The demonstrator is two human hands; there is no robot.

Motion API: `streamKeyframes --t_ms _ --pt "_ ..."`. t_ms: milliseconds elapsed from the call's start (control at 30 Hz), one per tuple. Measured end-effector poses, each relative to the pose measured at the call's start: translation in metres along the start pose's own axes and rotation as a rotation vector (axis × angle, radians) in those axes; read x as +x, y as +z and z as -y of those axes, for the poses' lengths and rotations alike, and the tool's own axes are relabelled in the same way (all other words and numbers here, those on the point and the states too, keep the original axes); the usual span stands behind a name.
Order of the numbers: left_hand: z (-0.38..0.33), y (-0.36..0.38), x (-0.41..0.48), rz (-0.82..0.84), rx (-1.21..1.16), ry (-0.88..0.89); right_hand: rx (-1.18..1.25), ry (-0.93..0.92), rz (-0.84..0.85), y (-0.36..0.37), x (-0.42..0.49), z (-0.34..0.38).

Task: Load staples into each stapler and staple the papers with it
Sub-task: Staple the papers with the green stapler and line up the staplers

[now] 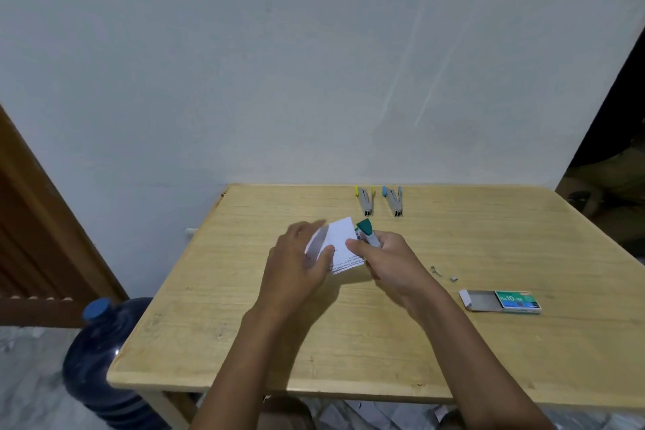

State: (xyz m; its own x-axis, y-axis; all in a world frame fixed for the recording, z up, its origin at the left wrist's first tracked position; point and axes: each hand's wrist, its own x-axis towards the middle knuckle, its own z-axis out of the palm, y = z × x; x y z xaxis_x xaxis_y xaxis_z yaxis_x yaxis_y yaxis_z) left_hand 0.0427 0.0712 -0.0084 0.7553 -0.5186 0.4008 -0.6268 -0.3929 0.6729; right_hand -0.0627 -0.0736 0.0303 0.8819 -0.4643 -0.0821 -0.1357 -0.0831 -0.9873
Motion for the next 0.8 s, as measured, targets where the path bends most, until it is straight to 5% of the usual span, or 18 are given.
streamKeyframes --t_ms 167,300,400,533,800 --pt "0.027 0.005 0.008 0.098 0.069 -0.105 -0.128 0.054 -0.038 0.010 0.021 -0.006" --pt "0.042 0.003 0.016 -0.098 0.282 -0.264 -0.189 0.054 -0.085 0.011 0.044 -0.009" --pt "0.045 0.002 0.018 -0.218 0.346 -0.363 -0.459 0.017 -0.095 0.015 0.065 -0.008" --pt "0.036 0.006 0.015 -0.190 0.439 -0.290 -0.899 0.065 -0.076 0.024 0.092 -0.009" --pt "0.035 0.010 0.010 -0.140 0.444 -0.229 -0.893 0.026 -0.195 0.037 0.109 -0.009"
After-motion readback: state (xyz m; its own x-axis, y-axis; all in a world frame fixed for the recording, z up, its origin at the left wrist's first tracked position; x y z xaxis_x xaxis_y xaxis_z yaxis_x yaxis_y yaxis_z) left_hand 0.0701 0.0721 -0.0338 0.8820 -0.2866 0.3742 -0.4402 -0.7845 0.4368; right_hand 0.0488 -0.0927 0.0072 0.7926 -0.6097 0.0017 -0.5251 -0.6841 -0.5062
